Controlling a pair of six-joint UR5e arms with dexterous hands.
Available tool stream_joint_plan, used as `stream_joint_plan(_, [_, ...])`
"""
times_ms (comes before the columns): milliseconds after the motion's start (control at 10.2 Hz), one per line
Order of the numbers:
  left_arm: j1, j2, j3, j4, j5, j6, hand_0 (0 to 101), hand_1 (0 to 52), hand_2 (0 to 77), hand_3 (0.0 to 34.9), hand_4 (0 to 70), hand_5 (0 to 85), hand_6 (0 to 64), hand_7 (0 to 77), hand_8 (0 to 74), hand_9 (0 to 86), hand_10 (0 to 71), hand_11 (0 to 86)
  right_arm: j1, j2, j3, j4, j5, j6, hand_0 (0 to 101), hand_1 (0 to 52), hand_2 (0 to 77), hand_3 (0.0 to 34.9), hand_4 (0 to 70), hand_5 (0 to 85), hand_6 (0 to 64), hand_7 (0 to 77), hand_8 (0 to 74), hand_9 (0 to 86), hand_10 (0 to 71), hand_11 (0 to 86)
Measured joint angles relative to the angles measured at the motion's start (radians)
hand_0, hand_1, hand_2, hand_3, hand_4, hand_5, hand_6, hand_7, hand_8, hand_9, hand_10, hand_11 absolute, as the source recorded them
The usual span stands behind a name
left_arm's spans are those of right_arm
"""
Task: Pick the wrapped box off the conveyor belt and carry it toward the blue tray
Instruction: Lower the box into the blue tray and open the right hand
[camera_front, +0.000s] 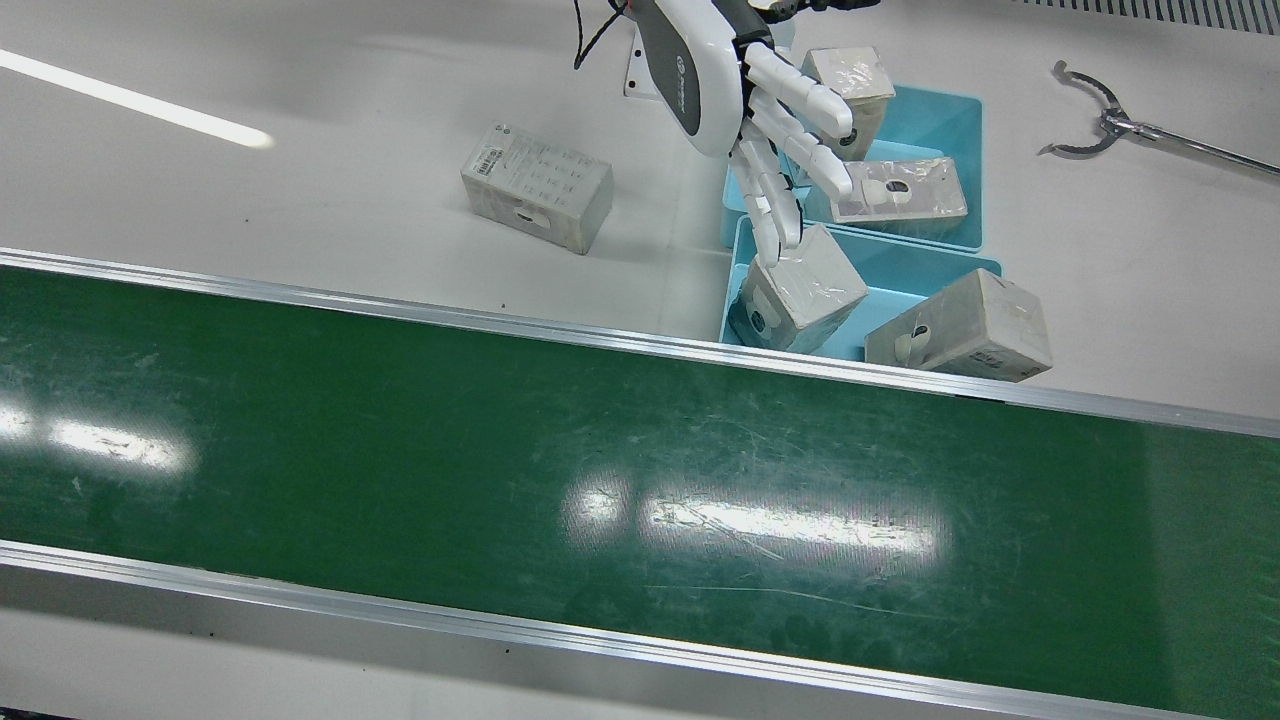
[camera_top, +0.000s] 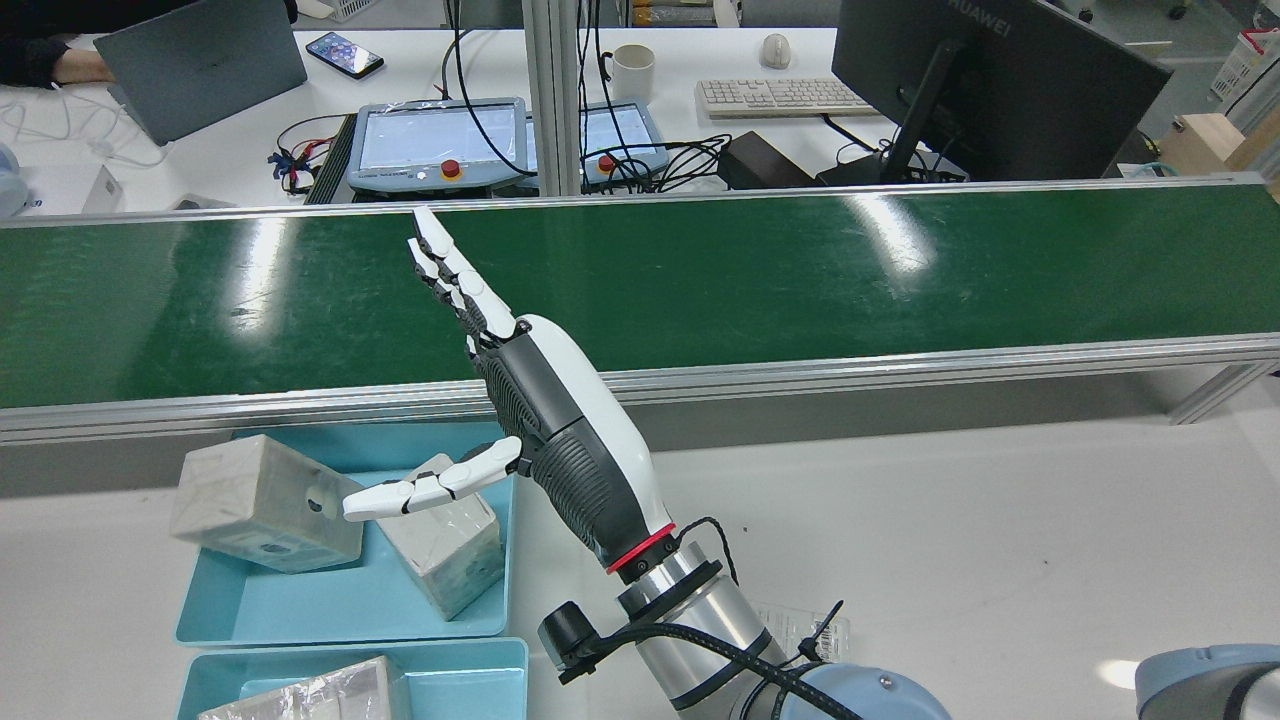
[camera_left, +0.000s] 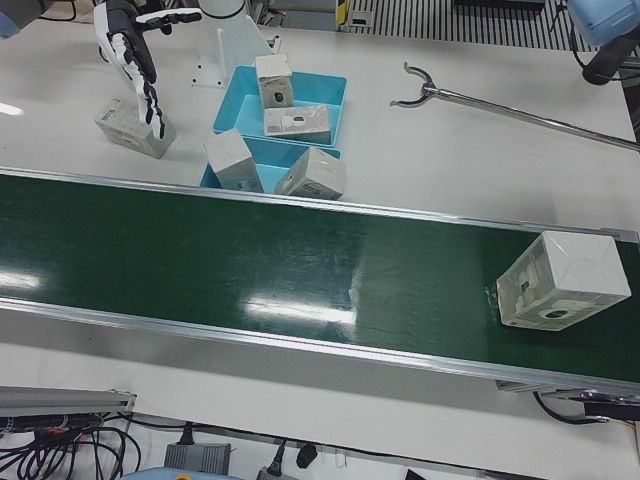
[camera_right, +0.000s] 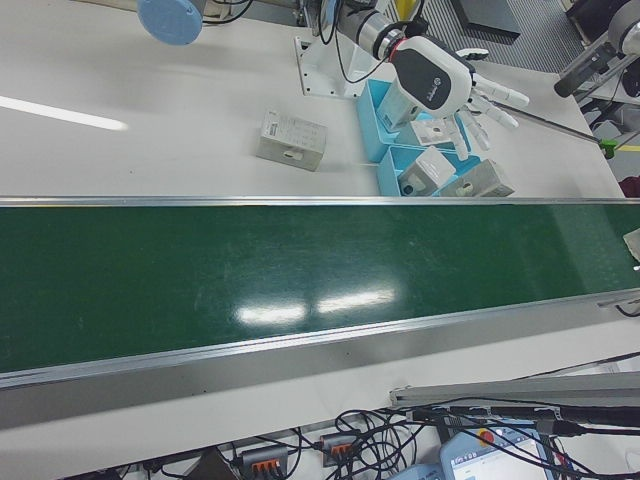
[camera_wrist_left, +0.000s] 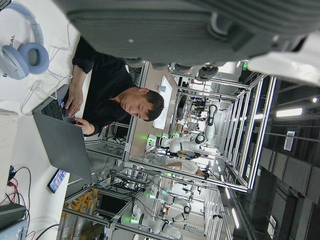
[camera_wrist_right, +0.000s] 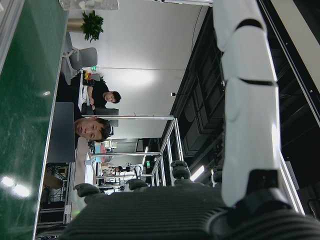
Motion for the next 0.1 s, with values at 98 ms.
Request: stream_joint_plan(98, [0.000, 0.000, 0.000, 0.000, 0.000, 0.000, 0, 0.0, 0.5, 0.0, 0.0, 1.1, 0.0, 0.0, 0.0, 0.0, 0.5, 0.0, 0.002, -0.023, 0.024, -0.004, -0.004, 0.000, 49, 16.9, 14.2, 30.1, 0.0, 2.2, 0.0, 1.6, 0.0, 1.6, 0.0, 1.6])
